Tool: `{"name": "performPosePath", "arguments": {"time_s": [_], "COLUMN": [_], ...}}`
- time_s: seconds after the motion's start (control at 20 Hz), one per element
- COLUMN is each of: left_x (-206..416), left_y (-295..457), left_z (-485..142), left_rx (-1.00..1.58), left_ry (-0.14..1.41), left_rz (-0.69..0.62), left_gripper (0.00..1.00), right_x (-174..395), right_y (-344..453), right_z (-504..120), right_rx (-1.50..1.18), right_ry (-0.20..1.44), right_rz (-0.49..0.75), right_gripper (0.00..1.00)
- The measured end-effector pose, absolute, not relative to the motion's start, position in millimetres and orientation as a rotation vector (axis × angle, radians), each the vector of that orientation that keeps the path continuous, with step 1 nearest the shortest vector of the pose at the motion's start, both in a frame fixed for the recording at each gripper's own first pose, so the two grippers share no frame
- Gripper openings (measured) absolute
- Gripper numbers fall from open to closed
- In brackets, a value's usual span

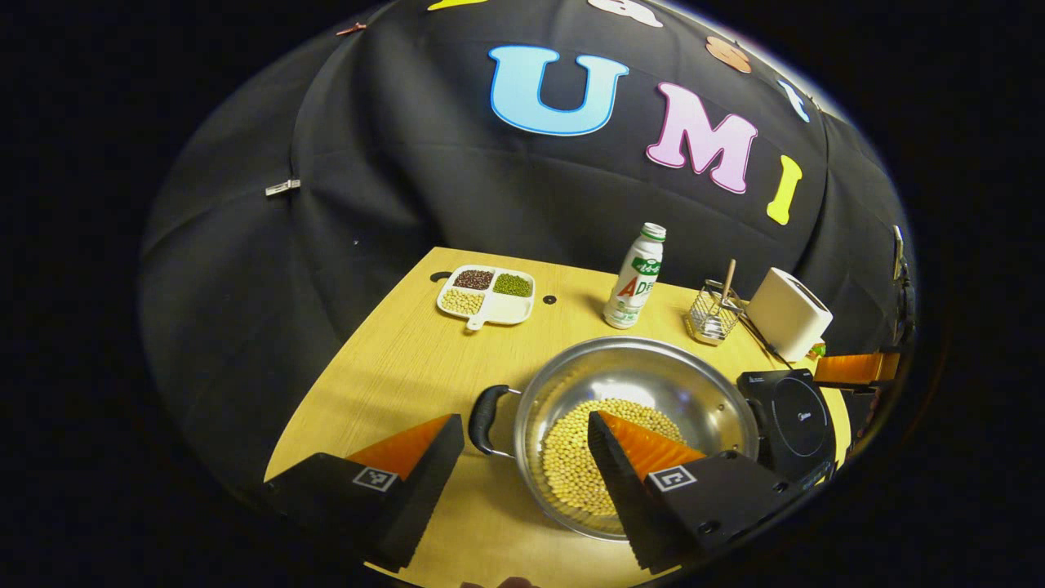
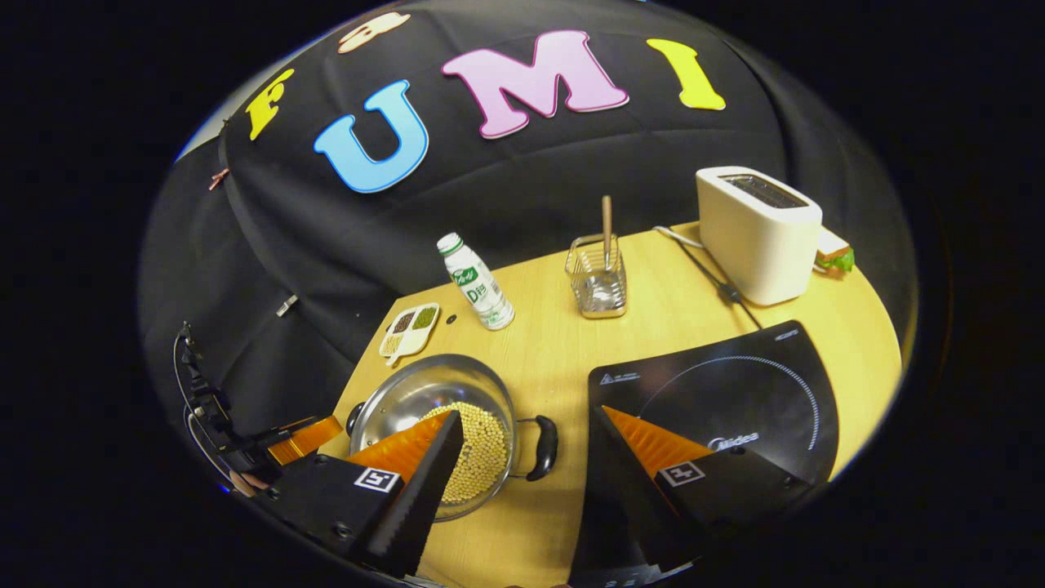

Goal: First push the handle of the pot to place it horizontally, then grasp the pot with both hands and set it on the induction cooktop.

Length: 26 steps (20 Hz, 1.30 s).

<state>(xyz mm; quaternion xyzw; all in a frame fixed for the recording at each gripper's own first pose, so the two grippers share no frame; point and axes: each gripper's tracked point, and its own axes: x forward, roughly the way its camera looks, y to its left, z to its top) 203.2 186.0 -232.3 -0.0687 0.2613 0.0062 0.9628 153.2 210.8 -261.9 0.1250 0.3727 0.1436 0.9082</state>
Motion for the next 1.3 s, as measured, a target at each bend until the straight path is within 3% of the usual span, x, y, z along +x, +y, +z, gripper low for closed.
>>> {"name": "performPosePath", "arguments": {"time_s": [0.45,0.95,1.15,1.3], "left_x": [246,261,259,256], "left_y": [206,189,187,183], "left_z": [-283,-317,-323,-322], "left_rx": [-0.147,-0.202,-0.219,-0.24], "left_ry": [0.574,0.644,0.655,0.656], "left_rz": [-0.062,-0.154,-0.168,-0.184], "left_gripper": [0.95,0.94,0.81,0.68], "right_x": [157,155,160,161], "right_y": [231,251,245,243], "right_z": [-334,-370,-374,-376], "right_rx": [0.212,0.175,0.153,0.148], "right_ry": [0.868,0.891,0.88,0.875], "right_rz": [0.228,0.219,0.191,0.188], "right_gripper": [0.99,0.98,0.95,0.76]}}
